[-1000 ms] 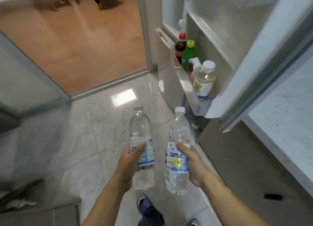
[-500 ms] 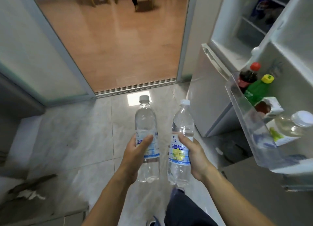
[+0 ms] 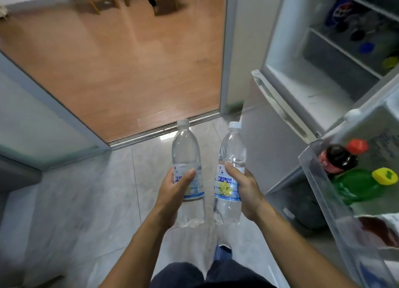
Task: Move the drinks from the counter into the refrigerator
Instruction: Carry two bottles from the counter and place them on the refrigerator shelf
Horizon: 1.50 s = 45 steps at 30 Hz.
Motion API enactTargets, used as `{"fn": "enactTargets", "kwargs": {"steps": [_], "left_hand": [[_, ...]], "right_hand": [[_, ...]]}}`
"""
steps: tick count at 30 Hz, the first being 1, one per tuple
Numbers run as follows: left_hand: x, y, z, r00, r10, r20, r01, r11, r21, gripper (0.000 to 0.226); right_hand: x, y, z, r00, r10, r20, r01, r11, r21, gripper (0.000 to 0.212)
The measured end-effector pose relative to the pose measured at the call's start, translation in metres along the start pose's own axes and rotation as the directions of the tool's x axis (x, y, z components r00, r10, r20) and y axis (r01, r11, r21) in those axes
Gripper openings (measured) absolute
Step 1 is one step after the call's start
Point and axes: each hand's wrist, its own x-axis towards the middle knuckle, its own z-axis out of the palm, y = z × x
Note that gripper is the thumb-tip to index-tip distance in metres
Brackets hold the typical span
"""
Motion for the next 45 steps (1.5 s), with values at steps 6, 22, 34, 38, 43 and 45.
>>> {"fn": "enactTargets", "kwargs": {"steps": [6,22,34,38,43,45], "left_hand": [[0.087,0.037,0.009,0.996,-0.03,0.083,0.031,0.999,-0.01,0.04],[0.33,0.15,0.032,0.873,-0.048,0.486,0.018,0.998,0.065,0.024],[0.388,0.24,0.19,0.68,-0.017,0.733,-0.088,0.991,0.105,0.019],[0.394,0.275,0.248,0.623,0.026,0.782,-0.116,0.991,0.059,0.026],[0.406,0.307,0.309,0.562,0.04,0.826,-0.124,0.992,0.037,0.028],[0.41,0.318,0.332,0.541,0.048,0.84,-0.159,0.986,0.046,0.034]], "right_hand": [[0.064,-0.038,-0.003,0.995,-0.004,-0.096,0.008,0.999,0.043,0.057],[0.21,-0.135,0.033,0.785,-0.052,-0.617,0.192,0.968,0.163,0.042],[0.225,-0.236,-0.042,0.546,-0.179,-0.819,0.487,0.863,0.136,0.032],[0.221,-0.274,-0.083,0.493,-0.205,-0.846,0.568,0.812,0.135,0.04],[0.219,-0.311,-0.132,0.401,-0.215,-0.89,0.656,0.746,0.116,0.035],[0.22,-0.33,-0.147,0.348,-0.244,-0.905,0.667,0.743,0.056,0.036]]}}
